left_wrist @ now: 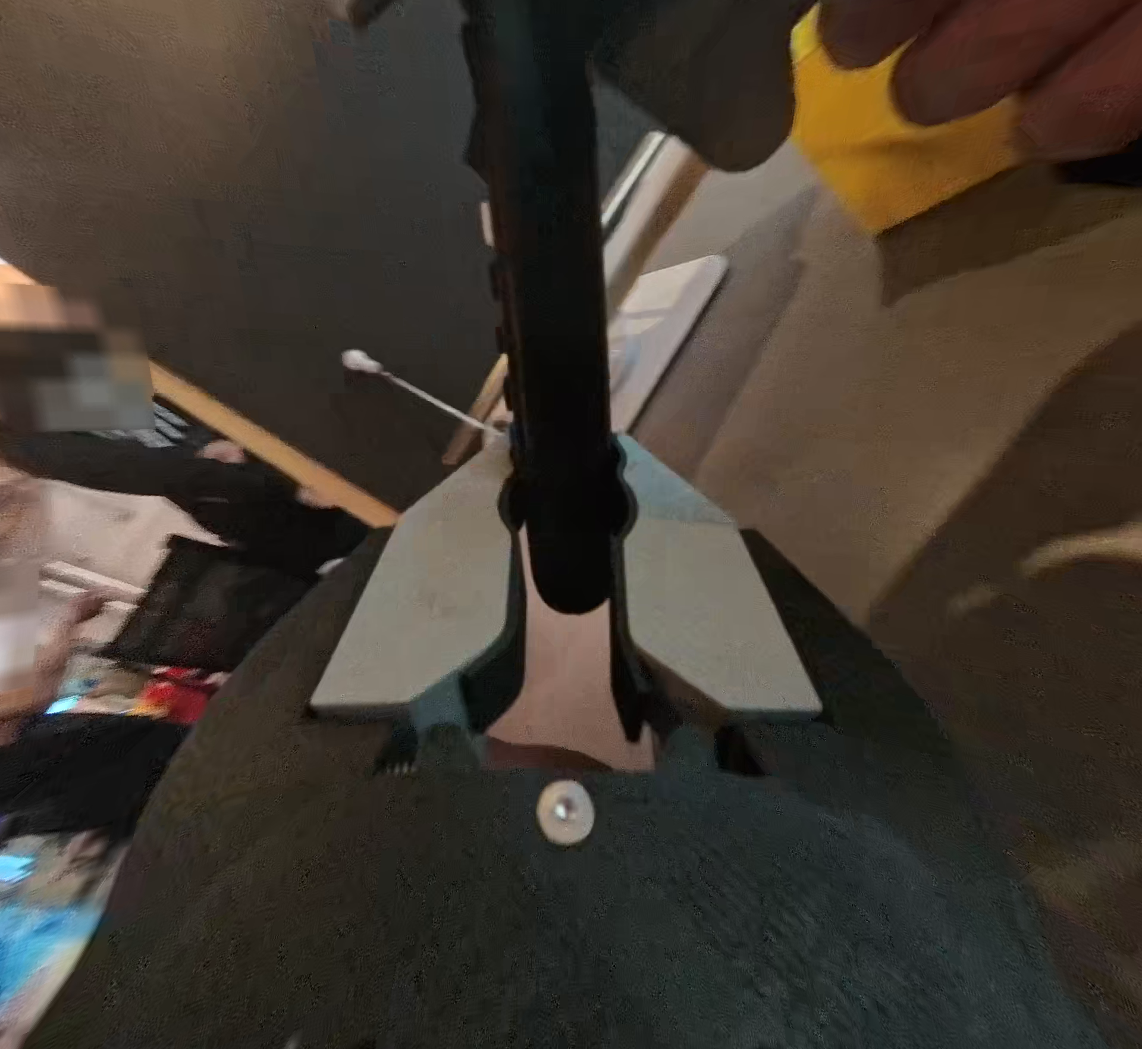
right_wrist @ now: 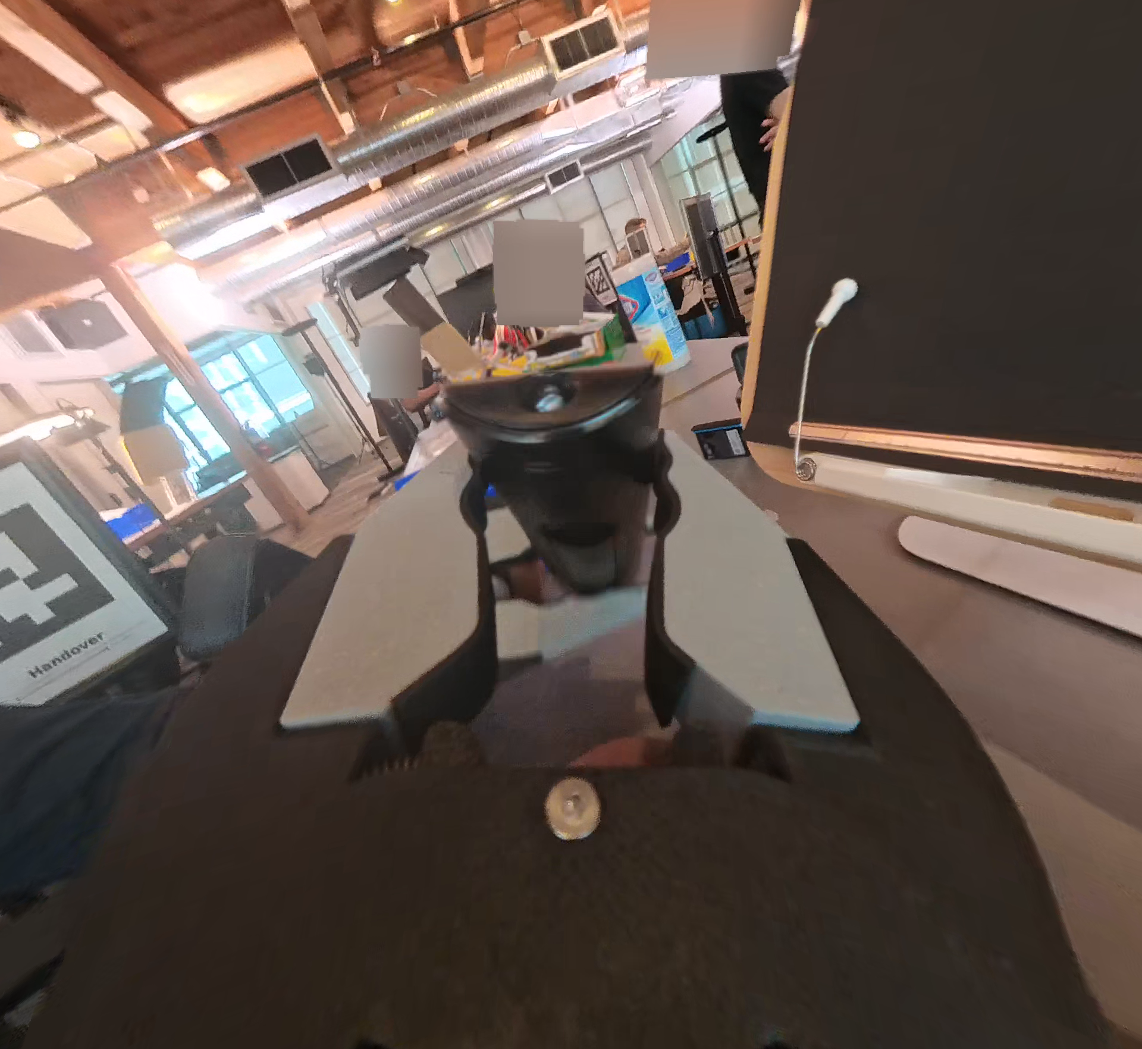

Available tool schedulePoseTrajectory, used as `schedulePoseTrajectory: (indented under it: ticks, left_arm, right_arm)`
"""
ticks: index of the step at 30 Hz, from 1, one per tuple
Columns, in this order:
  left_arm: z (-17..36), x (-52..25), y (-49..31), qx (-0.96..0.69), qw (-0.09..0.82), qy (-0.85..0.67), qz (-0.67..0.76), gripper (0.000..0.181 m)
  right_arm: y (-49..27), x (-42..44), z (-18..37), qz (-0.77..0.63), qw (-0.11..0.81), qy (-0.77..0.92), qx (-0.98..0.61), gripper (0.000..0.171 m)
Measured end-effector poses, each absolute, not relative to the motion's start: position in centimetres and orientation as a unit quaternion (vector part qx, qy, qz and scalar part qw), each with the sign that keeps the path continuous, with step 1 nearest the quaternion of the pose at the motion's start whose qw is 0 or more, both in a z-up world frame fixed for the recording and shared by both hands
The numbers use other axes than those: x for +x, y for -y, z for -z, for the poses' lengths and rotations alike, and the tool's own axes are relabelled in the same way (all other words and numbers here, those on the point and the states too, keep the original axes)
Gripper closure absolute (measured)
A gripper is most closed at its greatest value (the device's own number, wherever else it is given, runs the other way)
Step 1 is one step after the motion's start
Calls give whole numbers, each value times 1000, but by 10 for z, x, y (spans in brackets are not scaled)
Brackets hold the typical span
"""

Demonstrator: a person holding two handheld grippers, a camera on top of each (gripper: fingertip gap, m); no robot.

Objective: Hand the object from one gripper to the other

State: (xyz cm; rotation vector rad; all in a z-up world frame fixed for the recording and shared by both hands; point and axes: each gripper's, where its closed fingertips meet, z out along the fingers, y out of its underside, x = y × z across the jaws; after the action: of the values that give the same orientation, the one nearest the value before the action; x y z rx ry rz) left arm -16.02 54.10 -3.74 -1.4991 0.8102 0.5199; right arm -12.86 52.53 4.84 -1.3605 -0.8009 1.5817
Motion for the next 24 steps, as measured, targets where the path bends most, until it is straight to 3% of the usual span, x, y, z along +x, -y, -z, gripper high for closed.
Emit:
schedulePoseTrajectory:
  ticks: [4,7,11,16,24]
  left_arm:
    - [4,-195,-543,-556,633,-336,-422,159]
    - [0,-194,-545,-510,618,-348,-487,160]
    - [1,-181,-545,-483,613,-366,-506,160]
    - [30,-163,-543,-573,643,-390,-327,151]
    - [27,-125,-506,-665,637,-341,187,119]
  right_arm:
    - [-527,-127,-52,-628,459,314,-545,125]
    - [-529,-135,-41,-609,462,305,-568,118]
    - [-534,-134,-33,-620,450,280,-579,130]
    - [-540,-130,-29,-634,430,288,-575,132]
    - [-524,-122,-49,-676,412,324,-517,134]
